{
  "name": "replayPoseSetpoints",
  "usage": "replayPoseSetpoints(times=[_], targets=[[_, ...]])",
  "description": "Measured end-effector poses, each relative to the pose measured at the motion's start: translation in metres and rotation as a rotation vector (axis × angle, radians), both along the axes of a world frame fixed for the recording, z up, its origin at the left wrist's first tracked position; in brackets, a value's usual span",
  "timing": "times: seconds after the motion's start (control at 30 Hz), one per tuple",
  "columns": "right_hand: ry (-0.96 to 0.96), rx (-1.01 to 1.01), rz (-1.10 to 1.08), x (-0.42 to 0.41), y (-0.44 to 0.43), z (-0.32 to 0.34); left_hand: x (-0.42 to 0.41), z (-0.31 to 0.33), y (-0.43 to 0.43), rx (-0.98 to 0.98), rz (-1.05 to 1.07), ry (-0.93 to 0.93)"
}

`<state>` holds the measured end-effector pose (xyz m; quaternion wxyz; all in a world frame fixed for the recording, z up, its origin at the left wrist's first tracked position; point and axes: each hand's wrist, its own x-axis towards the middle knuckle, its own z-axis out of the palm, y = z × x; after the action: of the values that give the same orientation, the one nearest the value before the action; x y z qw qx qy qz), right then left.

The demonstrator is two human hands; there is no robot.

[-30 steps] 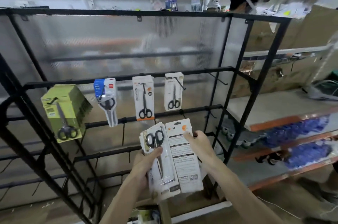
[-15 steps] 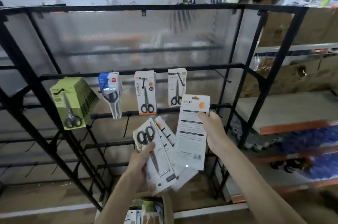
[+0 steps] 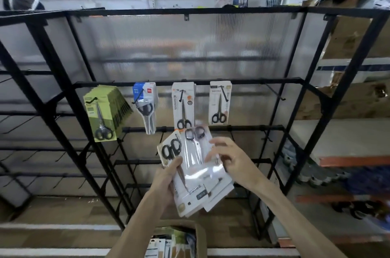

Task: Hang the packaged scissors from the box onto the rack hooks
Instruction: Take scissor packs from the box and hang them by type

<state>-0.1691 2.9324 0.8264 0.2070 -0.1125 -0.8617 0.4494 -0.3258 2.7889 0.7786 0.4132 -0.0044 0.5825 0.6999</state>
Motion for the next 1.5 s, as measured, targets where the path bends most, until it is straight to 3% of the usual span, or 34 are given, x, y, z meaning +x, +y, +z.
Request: replayPoseSetpoints(times=[0.17, 0.27, 0.37, 0.5, 0.6, 0.7, 0.77, 0.9, 1.03, 1.17, 1.23, 1.3, 1.37, 1.5], targets=[[-0.150, -0.225, 0.059, 0.010, 0.004, -0.002, -0.008, -0.004, -0.005, 0.007, 0.077, 0.027], [-0.185, -0.367, -0.039, -0.002, 0.004, -0.002, -0.009, -0.009, -0.008, -0.019, 0.094, 0.028], [-0.131, -0.369, -0.241, -0.018, -0.004, -0.008, -0.015, -0.011, -0.015, -0.036, 0.089, 0.044], [-0.206, -0.431, -0.202, -0.041, -0.012, -0.013, -0.032, -0.011, -0.027, -0.040, 0.078, 0.064], [-0.244, -0.264, -0.134, -0.059, -0.011, -0.011, -0.051, -0.011, -0.037, -0.066, 0.051, 0.065], [-0.405, 0.006, -0.022, -0.076, -0.019, 0.001, -0.074, -0.012, -0.046, -0.084, 0.007, 0.050], [-0.512, 0.269, 0.045, -0.091, -0.030, 0.011, -0.088, -0.011, -0.050, -0.091, -0.039, 0.056], [-0.550, 0.972, 0.266, -0.127, -0.048, 0.022, -0.114, -0.015, -0.055, -0.058, -0.118, 0.087], [-0.615, 1.053, 0.451, -0.151, -0.055, 0.021, -0.132, -0.023, -0.058, -0.017, -0.232, 0.097], [-0.599, 1.157, 0.385, -0.164, -0.056, 0.015, -0.144, -0.025, -0.061, -0.009, -0.312, 0.105], [-0.663, 1.049, 0.327, -0.163, -0.050, 0.011, -0.153, -0.023, -0.064, 0.011, -0.337, 0.113], [-0.646, 0.621, 0.240, -0.156, -0.042, 0.012, -0.163, -0.022, -0.066, 0.001, -0.280, 0.089], [-0.437, 0.137, 0.064, -0.146, -0.030, 0.008, -0.175, -0.025, -0.064, -0.022, -0.182, 0.099], [0.064, -0.308, -0.325, -0.146, -0.005, -0.005, -0.187, -0.028, -0.053, -0.015, -0.115, 0.087]])
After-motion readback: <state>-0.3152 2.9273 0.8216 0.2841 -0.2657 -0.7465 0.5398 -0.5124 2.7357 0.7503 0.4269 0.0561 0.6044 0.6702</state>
